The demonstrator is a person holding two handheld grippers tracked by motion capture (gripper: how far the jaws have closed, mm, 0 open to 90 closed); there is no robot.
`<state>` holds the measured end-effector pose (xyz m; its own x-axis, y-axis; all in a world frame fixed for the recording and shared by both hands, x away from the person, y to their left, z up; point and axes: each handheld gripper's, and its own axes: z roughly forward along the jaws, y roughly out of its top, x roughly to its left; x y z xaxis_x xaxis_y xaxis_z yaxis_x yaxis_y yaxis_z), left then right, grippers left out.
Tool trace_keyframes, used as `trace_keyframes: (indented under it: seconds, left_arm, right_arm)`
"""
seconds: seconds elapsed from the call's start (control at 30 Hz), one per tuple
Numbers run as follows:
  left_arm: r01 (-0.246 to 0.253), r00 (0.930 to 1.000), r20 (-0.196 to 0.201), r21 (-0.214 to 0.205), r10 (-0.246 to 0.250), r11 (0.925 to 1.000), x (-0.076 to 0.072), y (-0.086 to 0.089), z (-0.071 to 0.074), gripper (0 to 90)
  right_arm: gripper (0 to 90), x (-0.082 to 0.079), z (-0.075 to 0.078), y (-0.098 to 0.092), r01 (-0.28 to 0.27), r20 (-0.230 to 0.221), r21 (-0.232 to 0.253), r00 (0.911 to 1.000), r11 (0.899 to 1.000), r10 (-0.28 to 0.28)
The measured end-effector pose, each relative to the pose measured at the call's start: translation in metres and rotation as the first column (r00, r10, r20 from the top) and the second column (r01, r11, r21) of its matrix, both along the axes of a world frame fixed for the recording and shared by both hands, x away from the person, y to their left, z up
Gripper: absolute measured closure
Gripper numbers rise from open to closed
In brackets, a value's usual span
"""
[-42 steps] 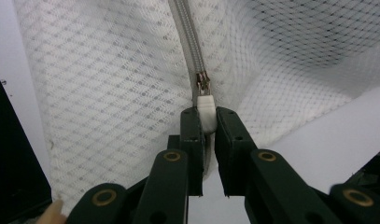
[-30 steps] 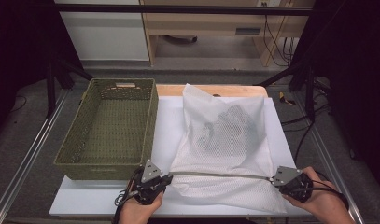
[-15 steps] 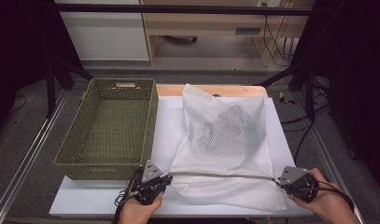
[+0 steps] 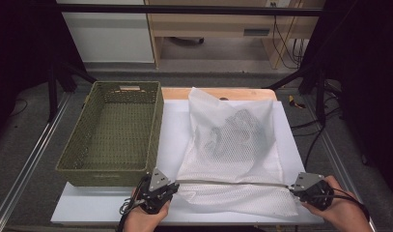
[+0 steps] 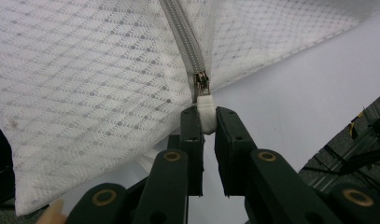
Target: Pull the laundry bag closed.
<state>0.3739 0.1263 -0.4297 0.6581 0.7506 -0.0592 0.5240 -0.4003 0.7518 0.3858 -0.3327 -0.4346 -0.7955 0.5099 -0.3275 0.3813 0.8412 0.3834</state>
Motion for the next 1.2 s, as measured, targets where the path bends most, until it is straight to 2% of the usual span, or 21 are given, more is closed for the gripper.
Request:
trace_keyframes:
  seconds: [0.17, 0.23, 0.47, 0.67, 0.73, 0.97, 1.2]
  left_arm:
    - [0.004, 0.9999, -0.01, 0.004, -0.004, 1.0, 0.0, 0.0, -0.002, 88.2]
    - [0.011, 0.9998, -0.017, 0.019, -0.01, 0.9998, -0.001, -0.001, -0.005, 88.2]
    - [0.032, 0.9989, -0.037, 0.046, -0.031, 0.9984, -0.005, -0.008, -0.011, 88.2]
    - [0.045, 0.9973, -0.063, 0.113, -0.038, 0.9926, -0.005, -0.014, -0.021, 88.2]
    - [0.042, 0.9977, -0.06, 0.138, -0.034, 0.9896, -0.004, -0.016, -0.025, 88.2]
    - [0.039, 0.9979, -0.059, 0.186, -0.029, 0.9817, -0.002, -0.018, -0.031, 88.1]
    - [0.032, 0.9984, -0.052, 0.185, -0.023, 0.9822, -0.002, -0.015, -0.029, 88.2]
  right_arm:
    - [81.8, 0.0, -0.004, -0.002, 0.008, -0.006, 0.007, 0.9999, 1.0, -0.008]
    - [81.8, 0.001, -0.005, -0.003, 0.013, -0.009, 0.012, 0.9999, 1.0, -0.013]
    - [81.8, 0.004, -0.007, -0.007, 0.025, -0.016, -0.007, 0.9996, 1.0, -0.025]
    - [81.8, 0.004, -0.011, -0.008, 0.031, -0.02, -0.005, 0.9993, 1.0, -0.031]
    - [81.8, 0.003, -0.011, -0.009, 0.028, -0.019, 0.002, 0.9994, 1.0, -0.028]
    - [81.8, 0.0, -0.01, -0.009, 0.023, -0.03, -0.004, 0.9993, 1.0, -0.023]
    - [81.8, -0.003, -0.01, -0.008, 0.02, -0.035, -0.015, 0.9992, 1.0, -0.02]
